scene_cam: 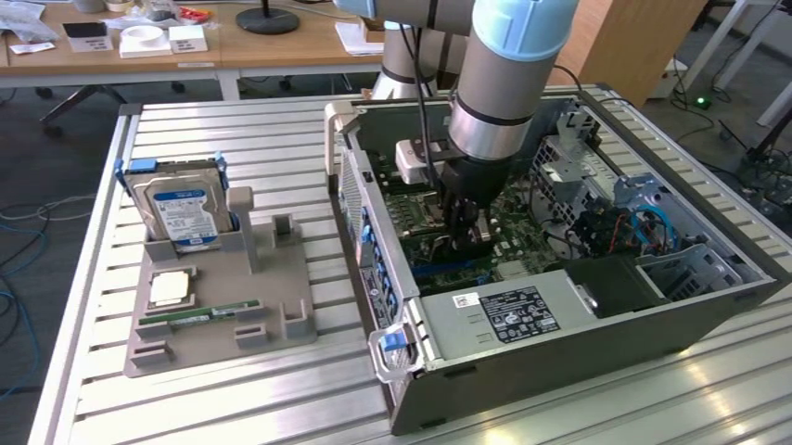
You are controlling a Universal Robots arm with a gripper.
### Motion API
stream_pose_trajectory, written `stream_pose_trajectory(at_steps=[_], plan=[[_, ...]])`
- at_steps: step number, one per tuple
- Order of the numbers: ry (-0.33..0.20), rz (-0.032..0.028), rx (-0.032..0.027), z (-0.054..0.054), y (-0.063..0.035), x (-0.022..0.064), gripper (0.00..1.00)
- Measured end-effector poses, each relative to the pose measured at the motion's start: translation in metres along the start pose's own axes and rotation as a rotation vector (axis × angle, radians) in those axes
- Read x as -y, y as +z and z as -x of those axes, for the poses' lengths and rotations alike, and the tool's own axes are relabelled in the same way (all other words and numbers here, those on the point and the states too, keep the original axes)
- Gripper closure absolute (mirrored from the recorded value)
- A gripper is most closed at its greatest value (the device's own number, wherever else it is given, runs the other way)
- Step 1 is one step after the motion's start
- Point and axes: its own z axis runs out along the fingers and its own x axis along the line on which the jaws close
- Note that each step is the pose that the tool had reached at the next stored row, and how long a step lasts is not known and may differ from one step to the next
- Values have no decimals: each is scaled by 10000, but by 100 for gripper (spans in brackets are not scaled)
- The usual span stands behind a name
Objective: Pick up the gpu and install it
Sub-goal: 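Insert the gpu into the slot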
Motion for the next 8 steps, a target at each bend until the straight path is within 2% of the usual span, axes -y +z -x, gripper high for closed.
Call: stream_pose_trajectory(at_steps=[8], plan=[[2,1,-2,-1,14,-2,74]])
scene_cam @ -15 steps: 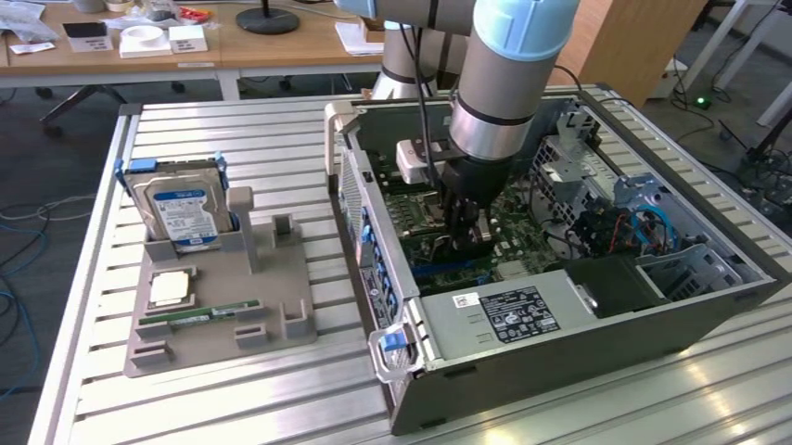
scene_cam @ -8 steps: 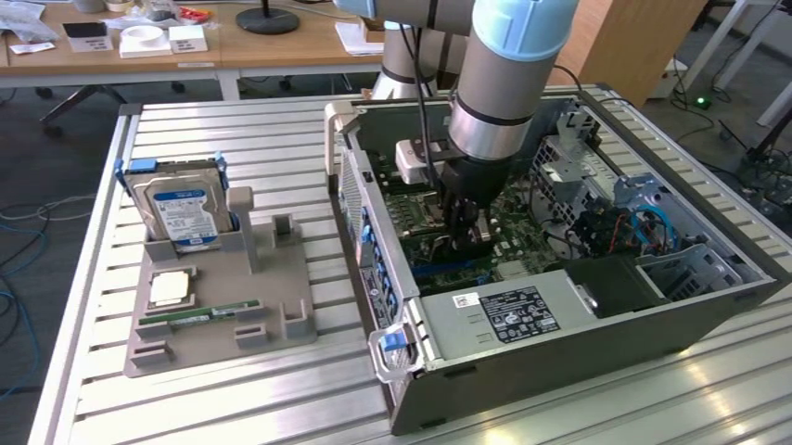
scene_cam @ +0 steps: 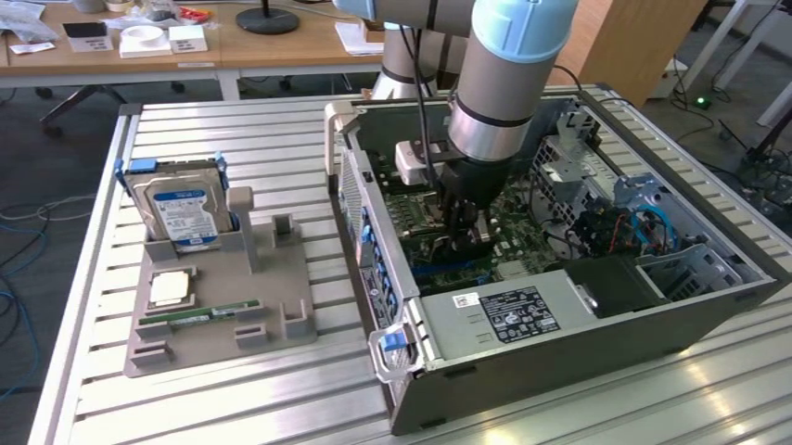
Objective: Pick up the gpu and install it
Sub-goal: 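Insert the gpu into the slot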
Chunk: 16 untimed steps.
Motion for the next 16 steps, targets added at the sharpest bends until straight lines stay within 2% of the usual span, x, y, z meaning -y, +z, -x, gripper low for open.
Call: stream_pose_trajectory(at_steps=[16], plan=[[0,0,1,0,20,-1,74]])
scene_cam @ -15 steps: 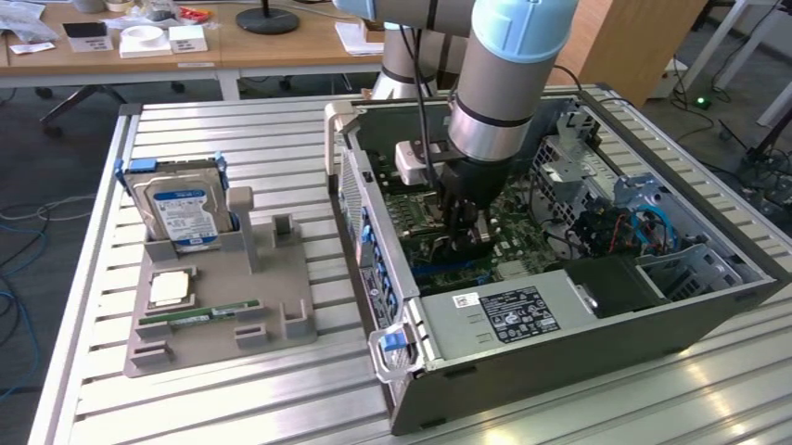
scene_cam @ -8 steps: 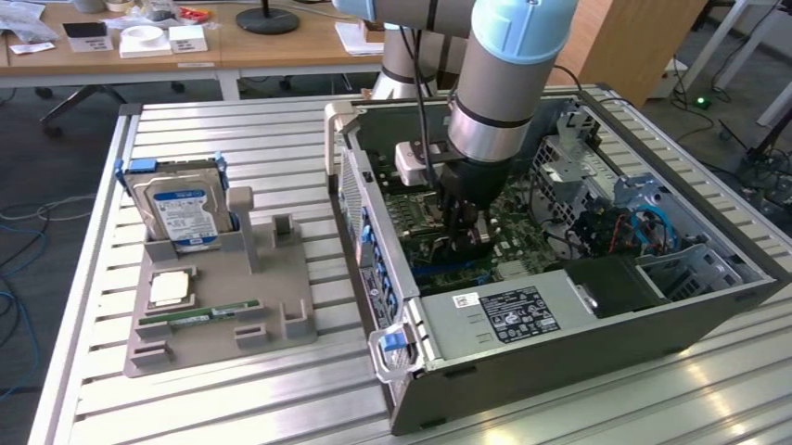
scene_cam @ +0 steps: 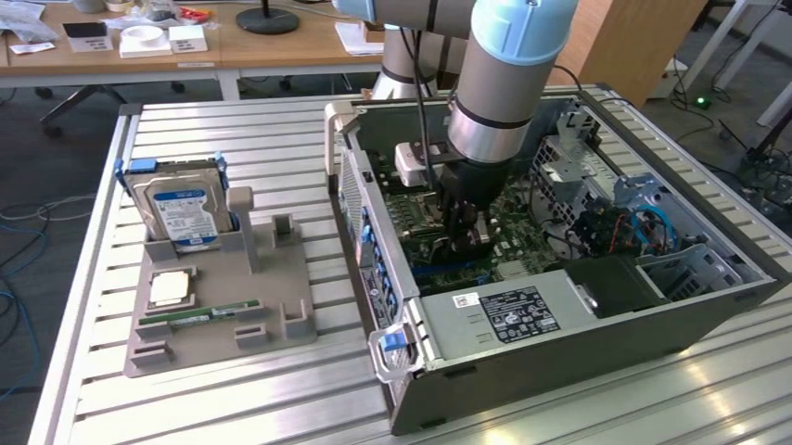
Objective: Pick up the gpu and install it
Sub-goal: 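Insert the gpu into the slot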
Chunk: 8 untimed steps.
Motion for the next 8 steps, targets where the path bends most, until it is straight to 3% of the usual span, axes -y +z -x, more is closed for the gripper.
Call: stream_pose_trajectory(at_steps=[8], plan=[[0,0,0,0,8,0,74]])
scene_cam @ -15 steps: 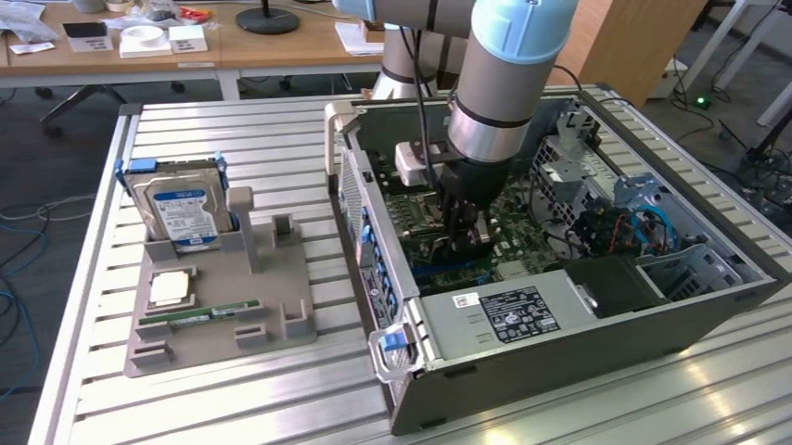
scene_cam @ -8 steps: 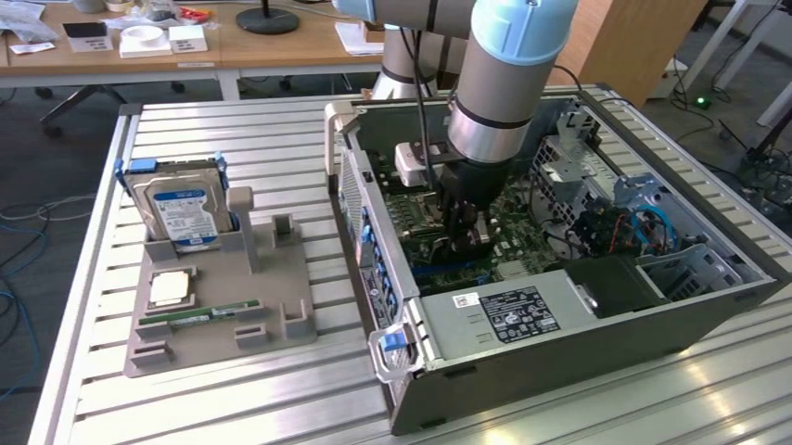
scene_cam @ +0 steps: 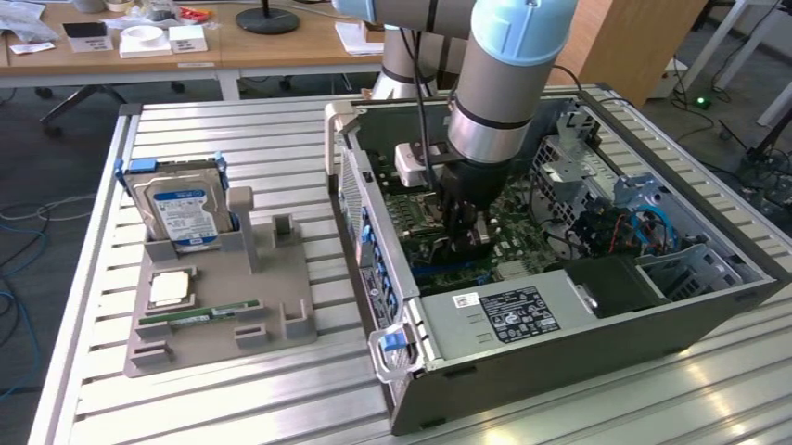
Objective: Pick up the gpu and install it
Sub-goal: 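Insert the gpu into the slot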
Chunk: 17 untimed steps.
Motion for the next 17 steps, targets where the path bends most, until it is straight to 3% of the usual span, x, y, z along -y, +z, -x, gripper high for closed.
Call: stream_pose_trajectory(at_steps=[17], plan=[[-1,1,-2,-1,24,-7,74]])
